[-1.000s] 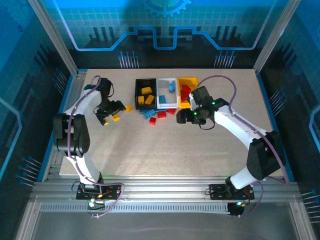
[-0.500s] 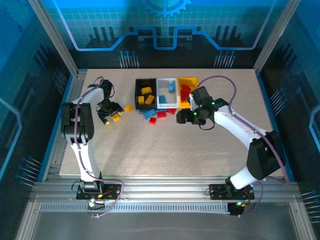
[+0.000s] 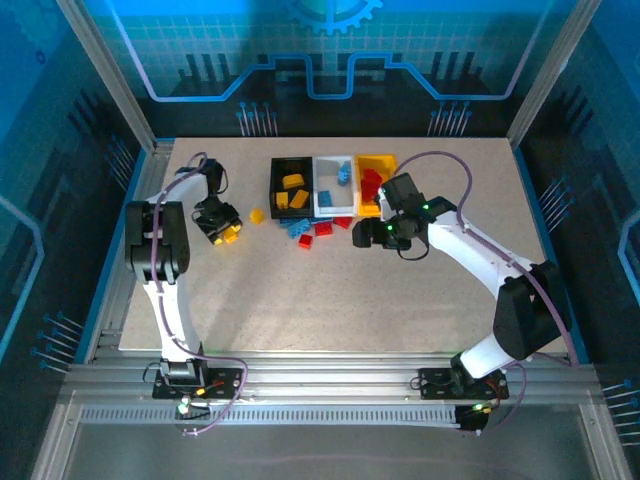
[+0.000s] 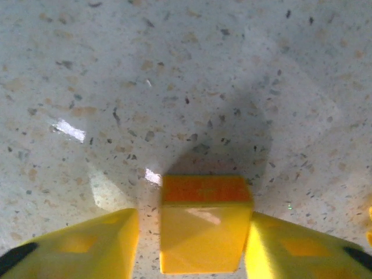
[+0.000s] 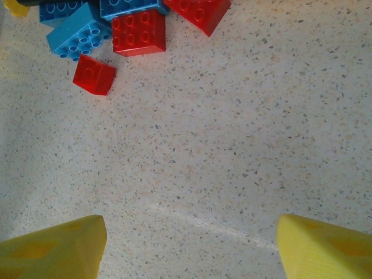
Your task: Sort the legos into containers by color
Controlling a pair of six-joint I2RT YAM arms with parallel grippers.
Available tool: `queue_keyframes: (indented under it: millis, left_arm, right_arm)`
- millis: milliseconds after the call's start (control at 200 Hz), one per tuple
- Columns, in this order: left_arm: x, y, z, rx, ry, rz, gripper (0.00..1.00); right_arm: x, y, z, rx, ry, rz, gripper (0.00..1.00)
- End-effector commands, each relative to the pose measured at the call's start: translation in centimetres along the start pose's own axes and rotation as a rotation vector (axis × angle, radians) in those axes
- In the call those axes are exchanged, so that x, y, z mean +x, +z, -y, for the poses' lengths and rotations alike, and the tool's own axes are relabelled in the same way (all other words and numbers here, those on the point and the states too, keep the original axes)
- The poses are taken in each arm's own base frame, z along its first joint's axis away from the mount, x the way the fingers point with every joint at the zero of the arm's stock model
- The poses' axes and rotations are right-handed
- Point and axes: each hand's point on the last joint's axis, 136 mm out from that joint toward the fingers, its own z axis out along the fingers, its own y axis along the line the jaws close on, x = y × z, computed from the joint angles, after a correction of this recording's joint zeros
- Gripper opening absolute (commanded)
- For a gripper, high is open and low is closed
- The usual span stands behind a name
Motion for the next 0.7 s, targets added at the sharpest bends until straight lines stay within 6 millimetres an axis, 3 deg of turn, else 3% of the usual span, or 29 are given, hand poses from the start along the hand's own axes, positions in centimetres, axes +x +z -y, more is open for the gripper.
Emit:
queue_keyframes:
  millis: [0,160,375,480,605,695]
  left_arm:
    - [0.4,0.6,-0.2,0.003,0.005,-0.027,0.42]
    - [0.6,0.4,-0.4,0.004,0.016,-0.029,0.30]
    - [0.9,-2.4,0.9,0.089,0.015,-0.004,0.29]
    - [1.0,-5.7,3.9,0.244,0.014,0.032,0.29]
    - [1.2,-10.0,9.8,0.449,0.089,0.085,0.31]
    - [2.0,-11.6,14.2,0.491,0.182,0.088,0.33]
  right_arm:
    - [-0.3,-0.3,-0.9,-0.009,-0.009,0.010,0.78]
    - [-0.1,-0.5,-0.9,-0.008,-0.013,0.012,0.78]
    - [0.2,-0.6,-0.7,-0.002,-0.022,0.013,0.78]
    - [0.4,-0.7,-0.5,0.004,-0.027,0.013,0.78]
    - [0.6,-0.9,-0.2,0.007,-0.021,0.014,0.78]
    - [0.7,-1.1,0.0,0.010,-0.018,0.020,0.78]
